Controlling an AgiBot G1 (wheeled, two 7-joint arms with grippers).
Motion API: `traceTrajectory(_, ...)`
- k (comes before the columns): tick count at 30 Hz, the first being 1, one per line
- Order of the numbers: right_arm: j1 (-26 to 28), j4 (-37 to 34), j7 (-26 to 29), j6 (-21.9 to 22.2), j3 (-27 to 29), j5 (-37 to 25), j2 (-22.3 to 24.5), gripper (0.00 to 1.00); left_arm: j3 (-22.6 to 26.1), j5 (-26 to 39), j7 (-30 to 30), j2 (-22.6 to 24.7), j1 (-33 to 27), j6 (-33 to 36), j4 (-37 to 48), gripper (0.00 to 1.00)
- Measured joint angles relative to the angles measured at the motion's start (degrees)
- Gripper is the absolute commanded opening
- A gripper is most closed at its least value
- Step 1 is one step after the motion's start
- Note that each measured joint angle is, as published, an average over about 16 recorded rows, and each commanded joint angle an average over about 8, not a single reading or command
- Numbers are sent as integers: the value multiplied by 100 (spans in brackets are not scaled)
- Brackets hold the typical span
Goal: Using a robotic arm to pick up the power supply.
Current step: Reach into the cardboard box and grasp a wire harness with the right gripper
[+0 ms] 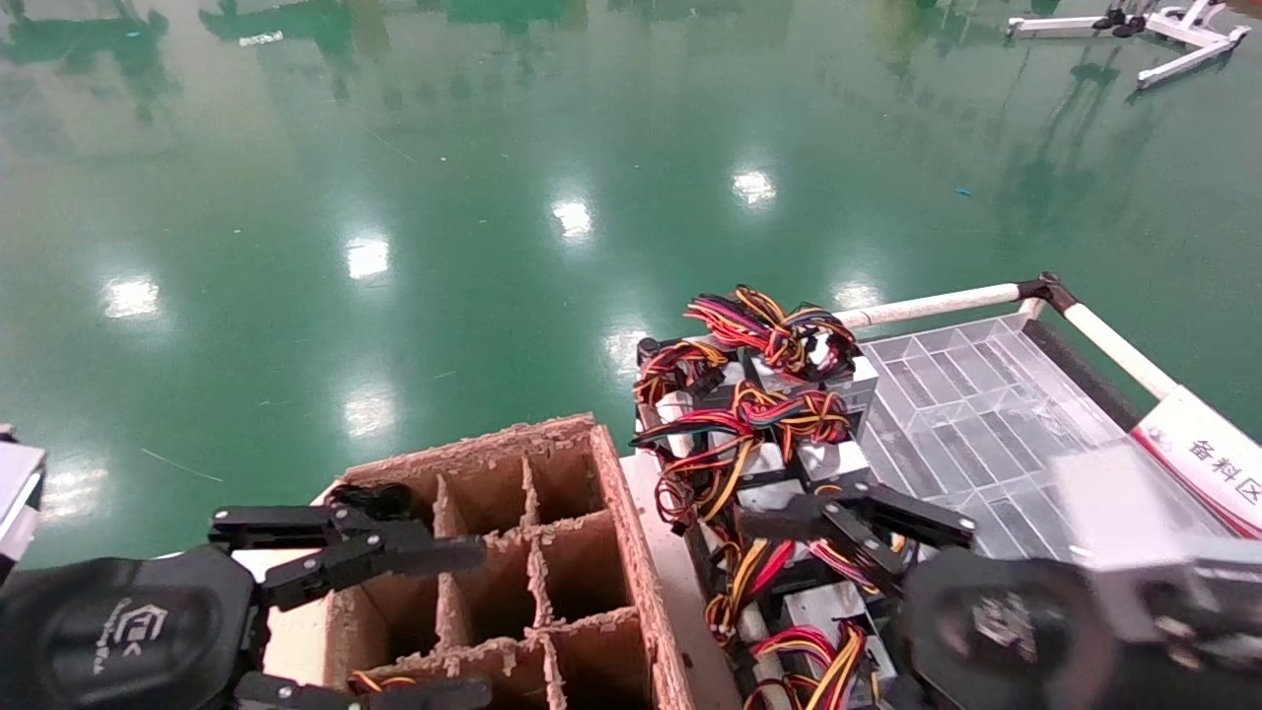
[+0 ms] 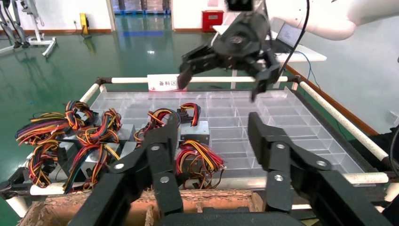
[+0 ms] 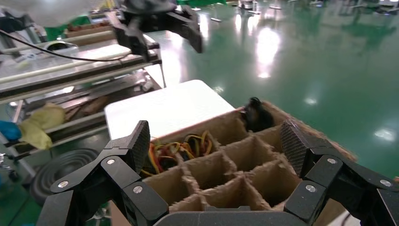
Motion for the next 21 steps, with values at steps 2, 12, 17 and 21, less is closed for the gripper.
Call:
traceTrajectory(2,95,-123,-44,66,-107,-205,-152,100,1,0,1,0,-1,0,1,0)
traceTrajectory(12,842,-1183,-632,328,-750,-1294,-1418,100,6,-3,3,-2,-2,-1,2,0)
traceTrajectory(17,1257,-2032,-1213,413,-1037,-1730,-2209,100,8,-5,5,-3,-3,-2,2,0)
traceTrajectory(21,1544,-2802,-1775,493,-1205,-1979,-2823,100,10,-6,5,-3,-3,-2,2,0)
